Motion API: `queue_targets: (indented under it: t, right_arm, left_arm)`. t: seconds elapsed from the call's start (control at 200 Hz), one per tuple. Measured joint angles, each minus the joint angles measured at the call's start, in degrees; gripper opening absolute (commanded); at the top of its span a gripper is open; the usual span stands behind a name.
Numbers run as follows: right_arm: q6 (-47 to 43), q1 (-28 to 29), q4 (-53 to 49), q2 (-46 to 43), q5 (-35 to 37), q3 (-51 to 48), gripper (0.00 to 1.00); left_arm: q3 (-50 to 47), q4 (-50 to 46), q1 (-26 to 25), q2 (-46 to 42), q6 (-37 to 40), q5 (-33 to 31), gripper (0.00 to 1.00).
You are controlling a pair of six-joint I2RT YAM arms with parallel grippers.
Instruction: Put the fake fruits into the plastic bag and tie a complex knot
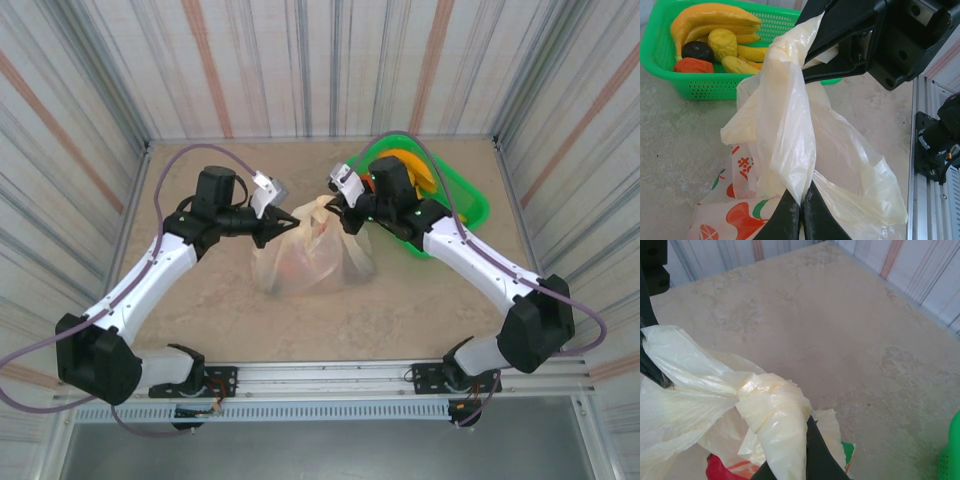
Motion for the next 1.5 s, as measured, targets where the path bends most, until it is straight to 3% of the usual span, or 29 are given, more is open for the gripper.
queue_targets:
  t: [1.197, 1.503]
  right_arm:
    - [29.1, 7.4, 43.1, 8.5, 1.6, -13.3, 0.00]
    - [34.9, 8.1, 47.9, 10.0, 1.0, -13.6, 0.00]
  left_arm:
    - [-1.6, 2.4, 0.0, 1.0, -2.9, 0.2, 0.08]
    - [-1.7, 3.2, 0.0, 1.0, -3.4, 0.2, 0.12]
